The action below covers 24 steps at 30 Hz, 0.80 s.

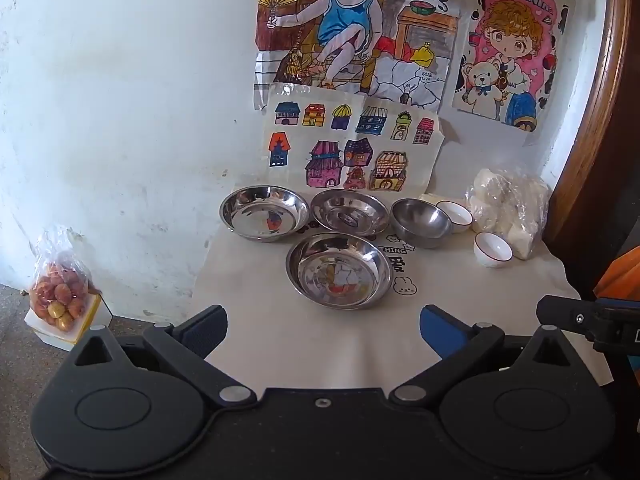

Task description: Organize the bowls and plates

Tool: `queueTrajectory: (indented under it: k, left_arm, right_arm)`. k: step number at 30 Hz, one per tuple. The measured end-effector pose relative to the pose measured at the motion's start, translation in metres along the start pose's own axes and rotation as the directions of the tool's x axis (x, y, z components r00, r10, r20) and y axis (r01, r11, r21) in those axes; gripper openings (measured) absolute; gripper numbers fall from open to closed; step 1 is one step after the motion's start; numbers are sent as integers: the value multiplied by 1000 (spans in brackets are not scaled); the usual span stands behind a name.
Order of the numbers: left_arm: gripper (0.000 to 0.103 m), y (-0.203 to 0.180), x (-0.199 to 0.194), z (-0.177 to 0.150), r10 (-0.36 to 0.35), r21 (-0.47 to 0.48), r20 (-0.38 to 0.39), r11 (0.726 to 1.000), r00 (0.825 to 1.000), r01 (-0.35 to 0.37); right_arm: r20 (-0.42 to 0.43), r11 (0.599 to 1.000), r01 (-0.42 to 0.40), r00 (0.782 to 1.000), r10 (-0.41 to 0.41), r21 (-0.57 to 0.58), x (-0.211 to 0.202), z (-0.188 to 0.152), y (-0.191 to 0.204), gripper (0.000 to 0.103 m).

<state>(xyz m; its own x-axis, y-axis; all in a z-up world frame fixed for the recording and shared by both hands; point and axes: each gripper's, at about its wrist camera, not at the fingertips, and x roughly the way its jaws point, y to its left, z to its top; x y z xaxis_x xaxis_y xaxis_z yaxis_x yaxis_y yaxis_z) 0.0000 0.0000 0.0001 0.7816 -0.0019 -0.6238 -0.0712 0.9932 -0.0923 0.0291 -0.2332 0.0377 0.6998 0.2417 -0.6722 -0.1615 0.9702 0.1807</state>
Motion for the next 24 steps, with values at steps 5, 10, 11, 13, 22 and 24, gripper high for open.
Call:
queueTrajectory:
  k: [5,10,11,13,22,24]
  left_arm:
    - [102,0,0,0,-8,-2,-1,1000,1000,8]
    - [102,0,0,0,-7,-5,-3,1000,1000,7]
    - [102,0,0,0,-7,-4,-3,1000,1000,7]
    - [102,-1,1,0,-8,-2,-5,1000,1000,8]
    - [102,0,1,0,-7,-5,-5,1000,1000,7]
    - [102,-4,0,-1,-3,-3,-6,1000,1000,3]
  right_arm:
    - [-1,1000,6,1000,-6,1,1,1,0,103]
    - [-8,1000,4,1000,-4,-2,3,1,0,103]
    - [-8,1000,4,1000,-4,-2,3,1,0,103]
    - [-8,1000,5,1000,-5,-1,3,1,-1,103]
    - [-10,1000,12,1000,-12,3,7,-2,-1,103]
    - [-9,1000,12,1000,-12,2,8,-1,-1,103]
